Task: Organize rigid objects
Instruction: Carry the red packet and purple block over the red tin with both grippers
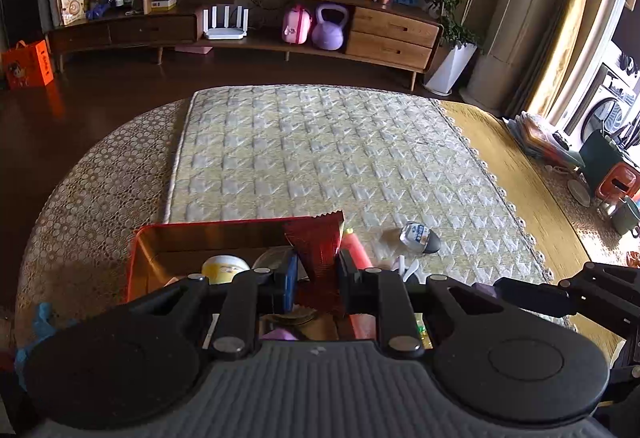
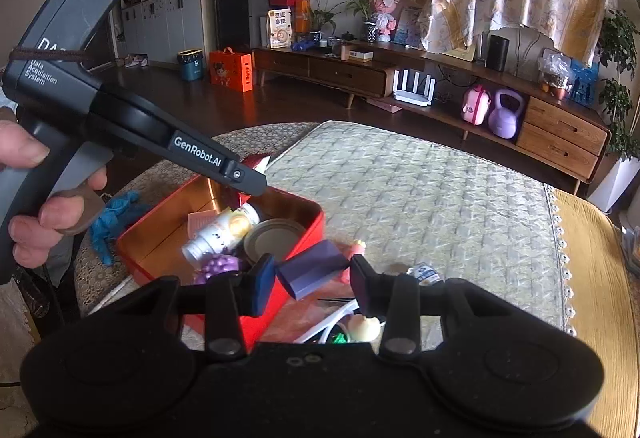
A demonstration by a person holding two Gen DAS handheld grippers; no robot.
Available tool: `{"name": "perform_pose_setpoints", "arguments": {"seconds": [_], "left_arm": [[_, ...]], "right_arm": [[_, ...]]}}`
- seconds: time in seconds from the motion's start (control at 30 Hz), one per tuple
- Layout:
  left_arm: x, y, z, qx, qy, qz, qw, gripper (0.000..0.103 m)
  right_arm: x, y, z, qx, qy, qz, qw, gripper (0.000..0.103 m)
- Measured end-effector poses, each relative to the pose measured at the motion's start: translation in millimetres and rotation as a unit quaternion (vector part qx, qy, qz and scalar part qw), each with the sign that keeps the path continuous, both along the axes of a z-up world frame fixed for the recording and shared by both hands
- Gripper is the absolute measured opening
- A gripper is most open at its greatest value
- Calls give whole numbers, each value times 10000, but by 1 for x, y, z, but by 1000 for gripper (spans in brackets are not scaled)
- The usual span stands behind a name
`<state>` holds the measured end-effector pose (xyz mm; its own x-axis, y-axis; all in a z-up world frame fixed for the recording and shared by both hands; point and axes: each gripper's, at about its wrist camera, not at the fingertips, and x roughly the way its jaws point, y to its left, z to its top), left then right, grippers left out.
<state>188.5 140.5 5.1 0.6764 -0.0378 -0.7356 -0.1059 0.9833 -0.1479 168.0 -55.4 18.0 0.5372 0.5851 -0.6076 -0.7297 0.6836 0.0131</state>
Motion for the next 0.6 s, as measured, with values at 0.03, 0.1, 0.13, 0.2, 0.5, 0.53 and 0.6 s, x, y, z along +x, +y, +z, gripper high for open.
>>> {"name": "perform_pose_setpoints", "arguments": {"seconds": [0.03, 0.1, 0.13, 0.2, 0.5, 0.53, 0.6], "left_arm": [[-3, 6, -1, -1, 15, 42, 10000, 21], [-12, 18, -5, -9, 47, 112, 9999, 21], [-15, 24, -8, -10, 67, 161, 9998, 21], [-21, 36, -13, -16, 117, 234, 9997, 21], [-37, 70, -48, 128, 533, 388, 9977, 21], [-37, 71, -53, 149, 586, 402, 9974, 21], [-36, 73, -61, 189, 672, 394, 9968, 21]], "right_arm": [[-2, 5, -1, -11, 4, 28, 10000, 40], [-6, 17, -4, -40, 35, 85, 9999, 40], [-9, 24, -7, -70, 40, 123, 9999, 40], [-10, 37, -12, -155, 22, 189, 9997, 40], [-9, 81, -41, -476, 97, 276, 9984, 40], [-7, 85, -44, -507, 106, 257, 9983, 40], [-2, 91, -49, -539, 143, 206, 9982, 40]]}}
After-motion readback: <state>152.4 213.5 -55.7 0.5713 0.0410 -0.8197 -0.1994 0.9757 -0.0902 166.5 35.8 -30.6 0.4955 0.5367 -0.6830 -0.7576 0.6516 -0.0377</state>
